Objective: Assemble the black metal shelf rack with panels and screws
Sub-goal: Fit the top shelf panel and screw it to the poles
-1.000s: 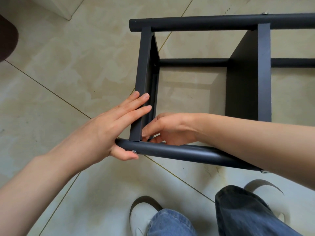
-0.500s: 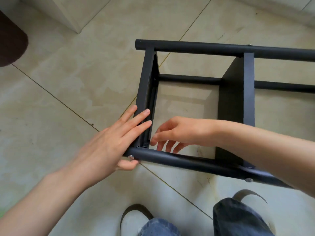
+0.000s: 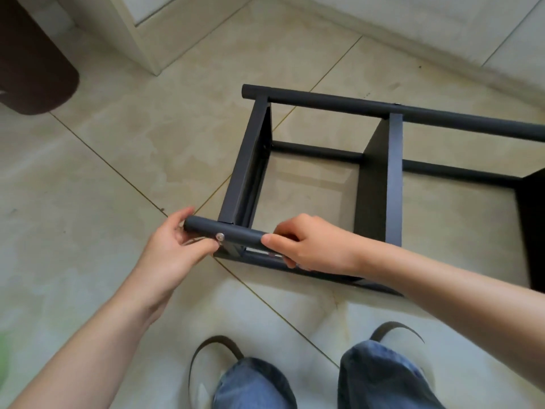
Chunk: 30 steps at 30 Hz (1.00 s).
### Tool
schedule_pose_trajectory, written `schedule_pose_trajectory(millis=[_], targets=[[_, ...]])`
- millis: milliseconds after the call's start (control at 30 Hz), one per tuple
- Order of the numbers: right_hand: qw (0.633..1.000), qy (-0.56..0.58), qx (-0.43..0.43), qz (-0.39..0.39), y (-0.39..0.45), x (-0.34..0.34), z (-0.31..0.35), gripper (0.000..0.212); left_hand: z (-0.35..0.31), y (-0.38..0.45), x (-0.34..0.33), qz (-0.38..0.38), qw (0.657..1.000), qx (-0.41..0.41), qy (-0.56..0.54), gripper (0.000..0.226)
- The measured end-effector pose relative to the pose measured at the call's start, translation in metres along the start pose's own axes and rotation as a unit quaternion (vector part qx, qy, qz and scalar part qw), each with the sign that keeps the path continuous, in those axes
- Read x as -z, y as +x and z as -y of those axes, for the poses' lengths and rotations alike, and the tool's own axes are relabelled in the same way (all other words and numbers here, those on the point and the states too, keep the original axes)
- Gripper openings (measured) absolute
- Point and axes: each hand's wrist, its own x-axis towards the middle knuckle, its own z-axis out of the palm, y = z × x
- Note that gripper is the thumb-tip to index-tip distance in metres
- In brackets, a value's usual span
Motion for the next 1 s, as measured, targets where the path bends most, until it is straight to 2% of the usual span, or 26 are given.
schedule_pose_trajectory(millis=[67, 133, 167, 233, 367, 600, 700, 867, 1000], targets=[[1.0, -0.02, 0.008, -0.015, -0.003, -0.003, 0.0, 0.046, 0.002, -0.009, -0.014, -0.014, 0.979, 0.052, -0.196, 0.018], [0.999, -0.041, 0.016, -0.023, -0.005, -0.005, 0.001, 0.042, 0.003, -0.012, -0.031, -0.035, 0.949, 0.086, -0.3, 0.004], [0.998, -0.053, 0.021, -0.028, -0.005, -0.006, 0.001, 0.041, 0.0, -0.012, -0.042, -0.044, 0.939, 0.094, -0.327, 0.006], [0.996, -0.075, 0.029, -0.048, -0.007, -0.007, 0.0, 0.038, -0.005, -0.012, -0.06, -0.078, 0.932, 0.103, -0.338, 0.019], [0.992, -0.094, 0.038, -0.077, -0.014, -0.004, 0.0, 0.034, -0.022, -0.015, -0.073, -0.118, 0.923, 0.115, -0.348, 0.015], [0.984, -0.083, 0.076, -0.136, -0.037, 0.027, 0.018, 0.02, -0.069, -0.024, -0.07, -0.097, 0.932, 0.05, -0.346, 0.019], [0.984, -0.083, 0.074, -0.138, -0.052, 0.049, 0.035, 0.023, -0.101, -0.034, -0.073, -0.101, 0.936, 0.028, -0.337, 0.01], [0.983, -0.059, 0.065, -0.16, -0.087, 0.086, 0.056, 0.031, -0.161, -0.064, -0.084, -0.078, 0.945, -0.027, -0.316, 0.013], [0.98, -0.017, 0.067, -0.189, -0.115, 0.108, 0.072, 0.022, -0.205, -0.095, -0.089, -0.072, 0.945, -0.077, -0.31, 0.02]])
